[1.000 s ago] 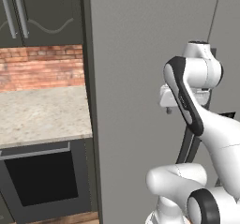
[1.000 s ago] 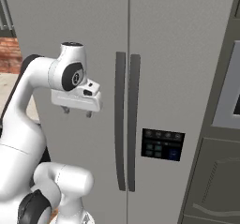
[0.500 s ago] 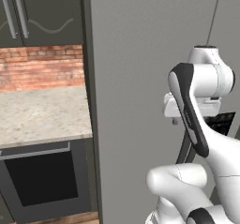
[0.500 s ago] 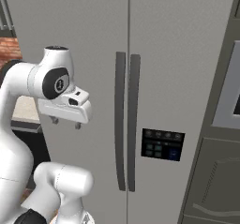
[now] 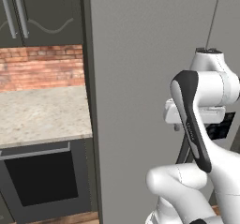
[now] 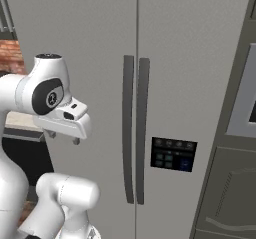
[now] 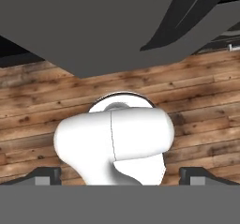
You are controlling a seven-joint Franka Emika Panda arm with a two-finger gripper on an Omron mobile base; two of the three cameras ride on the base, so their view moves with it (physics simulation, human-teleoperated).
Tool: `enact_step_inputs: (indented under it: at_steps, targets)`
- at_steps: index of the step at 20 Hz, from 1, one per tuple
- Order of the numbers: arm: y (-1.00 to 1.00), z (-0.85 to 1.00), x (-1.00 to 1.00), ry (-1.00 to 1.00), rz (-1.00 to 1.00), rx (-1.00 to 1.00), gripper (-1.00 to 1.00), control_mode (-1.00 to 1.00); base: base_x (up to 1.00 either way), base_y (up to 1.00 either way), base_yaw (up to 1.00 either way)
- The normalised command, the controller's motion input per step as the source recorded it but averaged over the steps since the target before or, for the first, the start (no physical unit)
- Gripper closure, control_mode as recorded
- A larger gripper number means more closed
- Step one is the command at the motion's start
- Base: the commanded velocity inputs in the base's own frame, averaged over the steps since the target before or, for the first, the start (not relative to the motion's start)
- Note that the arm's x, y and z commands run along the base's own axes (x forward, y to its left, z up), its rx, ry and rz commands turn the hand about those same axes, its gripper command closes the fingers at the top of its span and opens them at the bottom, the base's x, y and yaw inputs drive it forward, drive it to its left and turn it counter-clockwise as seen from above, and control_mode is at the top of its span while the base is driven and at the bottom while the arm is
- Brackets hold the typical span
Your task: Open the freezer door, pick up the ice cube tray from the freezer, and place it on the dining counter.
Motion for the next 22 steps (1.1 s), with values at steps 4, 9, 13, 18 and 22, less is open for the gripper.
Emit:
enact_step_inputs:
  at_steps: [4, 9, 13, 18, 22]
  targets:
    - [0.00, 0.03, 0.00, -0.01, 0.06, 0.00, -1.00, -1.00, 0.00, 0.00, 0.00]
    - [0.03, 0.12, -0.08, -0.10, 0.02, -0.03, -1.00, -1.00, 0.00, 0.00, 0.00]
    - [0.09, 0.13, -0.18, -0.09, 0.00, -0.05, -1.00, -1.00, 0.00, 0.00, 0.00]
    - [0.11, 0.02, 0.00, -0.01, 0.00, -0.02, -1.00, -1.00, 0.00, 0.00, 0.00]
    - [0.02, 0.03, 0.00, 0.00, 0.00, 0.00, -1.00, -1.00, 0.00, 0.00, 0.00]
